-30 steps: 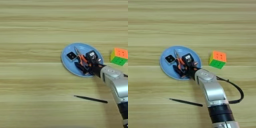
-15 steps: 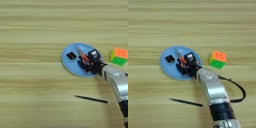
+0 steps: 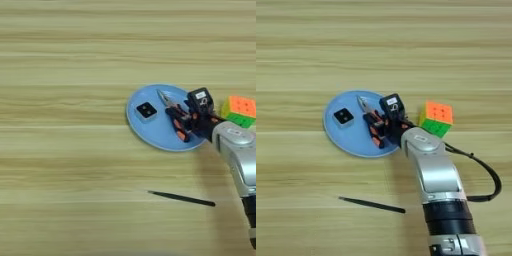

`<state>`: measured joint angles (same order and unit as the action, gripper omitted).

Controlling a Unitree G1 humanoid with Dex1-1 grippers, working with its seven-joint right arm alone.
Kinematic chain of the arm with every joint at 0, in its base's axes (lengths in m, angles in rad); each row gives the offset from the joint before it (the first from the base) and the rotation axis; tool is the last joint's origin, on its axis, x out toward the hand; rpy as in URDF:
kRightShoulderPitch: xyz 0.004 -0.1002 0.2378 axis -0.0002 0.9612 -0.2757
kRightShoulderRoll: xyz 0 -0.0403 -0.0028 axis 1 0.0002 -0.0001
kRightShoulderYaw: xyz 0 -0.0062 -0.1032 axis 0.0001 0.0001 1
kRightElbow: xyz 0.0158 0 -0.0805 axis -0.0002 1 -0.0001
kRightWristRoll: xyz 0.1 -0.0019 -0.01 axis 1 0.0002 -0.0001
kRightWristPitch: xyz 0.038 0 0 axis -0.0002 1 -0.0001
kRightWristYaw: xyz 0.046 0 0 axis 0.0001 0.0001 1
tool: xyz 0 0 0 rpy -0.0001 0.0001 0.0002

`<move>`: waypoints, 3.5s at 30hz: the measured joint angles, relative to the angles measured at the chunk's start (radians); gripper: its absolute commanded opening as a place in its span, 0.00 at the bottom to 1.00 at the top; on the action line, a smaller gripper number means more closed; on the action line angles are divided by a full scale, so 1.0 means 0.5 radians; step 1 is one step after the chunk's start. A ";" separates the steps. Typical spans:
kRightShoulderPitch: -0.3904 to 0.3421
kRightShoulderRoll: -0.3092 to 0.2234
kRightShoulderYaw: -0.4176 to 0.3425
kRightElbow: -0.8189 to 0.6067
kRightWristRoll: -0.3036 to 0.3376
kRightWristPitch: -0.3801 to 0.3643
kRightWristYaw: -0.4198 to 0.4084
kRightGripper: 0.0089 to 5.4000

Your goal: Move the objects on the table

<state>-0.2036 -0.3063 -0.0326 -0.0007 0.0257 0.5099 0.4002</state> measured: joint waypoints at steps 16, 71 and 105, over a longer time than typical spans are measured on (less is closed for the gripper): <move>-0.073 -0.064 0.080 0.239 -0.032 -0.086 0.048 0.26; 0.767 -0.530 -0.033 -0.611 0.754 -1.111 1.716 0.99; 0.733 -0.696 0.215 0.030 0.154 -1.438 1.658 0.91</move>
<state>0.1631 -0.6544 0.0750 0.0141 0.1029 -0.2091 1.2292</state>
